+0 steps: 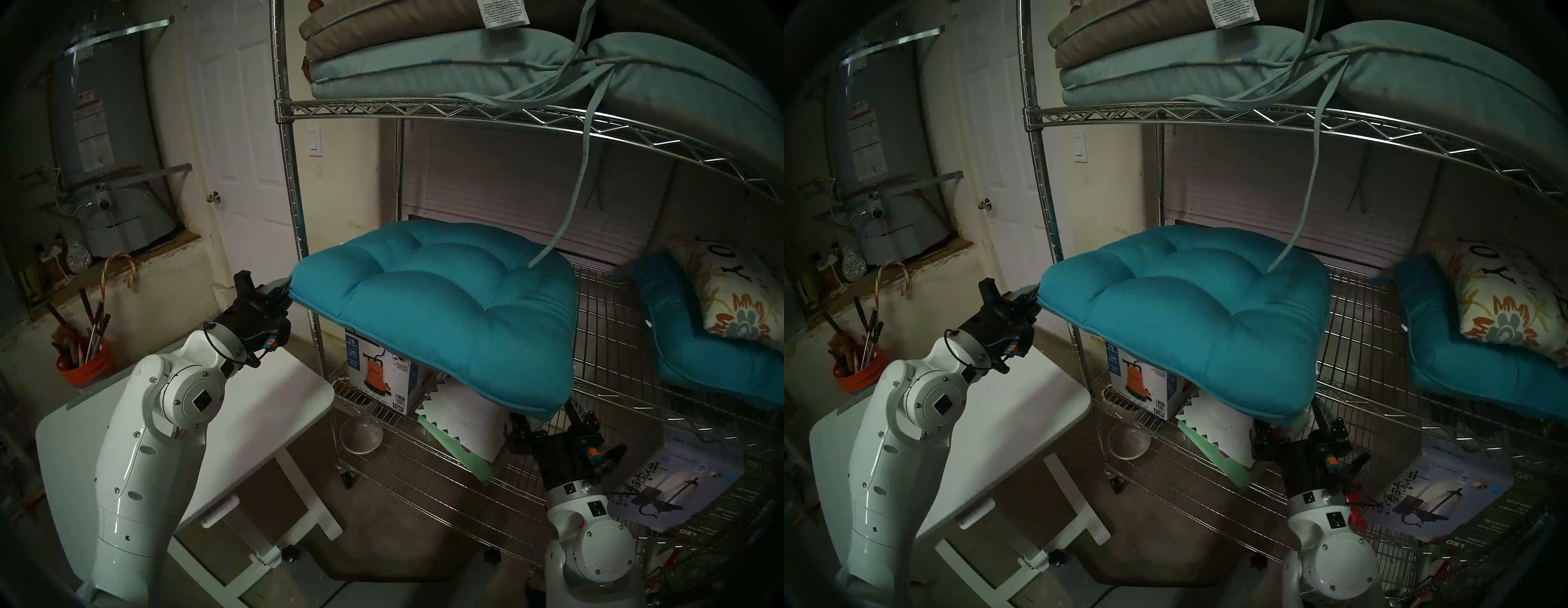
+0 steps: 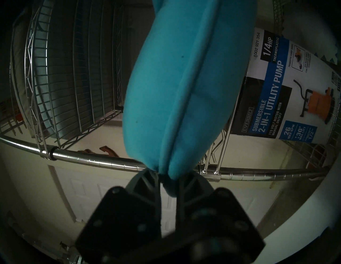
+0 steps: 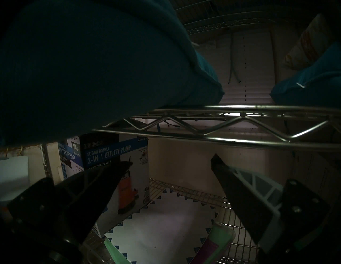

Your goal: Take cushion off the shelf

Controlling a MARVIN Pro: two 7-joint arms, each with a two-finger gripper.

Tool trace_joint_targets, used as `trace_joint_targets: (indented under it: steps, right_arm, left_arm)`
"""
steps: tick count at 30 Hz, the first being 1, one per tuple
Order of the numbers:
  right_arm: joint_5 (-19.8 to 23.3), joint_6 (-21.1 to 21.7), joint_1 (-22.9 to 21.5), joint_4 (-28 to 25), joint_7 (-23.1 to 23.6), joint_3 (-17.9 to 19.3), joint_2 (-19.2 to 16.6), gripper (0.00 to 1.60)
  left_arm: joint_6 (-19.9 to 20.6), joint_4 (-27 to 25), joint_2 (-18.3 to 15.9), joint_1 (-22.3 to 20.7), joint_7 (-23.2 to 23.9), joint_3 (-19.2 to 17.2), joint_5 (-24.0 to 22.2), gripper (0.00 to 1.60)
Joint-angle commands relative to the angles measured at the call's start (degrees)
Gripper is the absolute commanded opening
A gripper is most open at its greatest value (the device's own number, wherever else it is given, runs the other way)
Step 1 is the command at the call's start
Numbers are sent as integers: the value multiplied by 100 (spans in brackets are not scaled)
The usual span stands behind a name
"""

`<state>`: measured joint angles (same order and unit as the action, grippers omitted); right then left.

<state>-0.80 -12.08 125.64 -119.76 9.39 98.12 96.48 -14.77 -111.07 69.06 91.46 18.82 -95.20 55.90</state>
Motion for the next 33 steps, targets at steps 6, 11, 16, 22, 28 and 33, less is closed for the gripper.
trace_joint_targets:
  steps: [6,11,16,22,28,33]
  right_arm:
    - [-4,-21,-10,-125,8,-5,-9,160]
    - [-4,-21,-10,-125,8,-5,-9,160]
    - [-4,-22,-11,-124,8,-5,-9,160]
    - [-4,-23,-11,-123,8,-5,-9,160]
    - [-4,-22,-11,-123,8,-5,-9,160]
    - [-4,-23,-11,-123,8,-5,-9,160]
  left_arm:
    - [-55,144,142,-175,-265,-36,-87,0]
    - [-137,277,132,-247,-280,-91,-176,0]
    - [-260,478,129,-365,-322,-136,-270,0]
    - [-426,706,95,-500,-327,-153,-356,0]
    - [-565,841,58,-586,-328,-143,-376,0]
    - [-624,894,61,-664,-321,-102,-364,0]
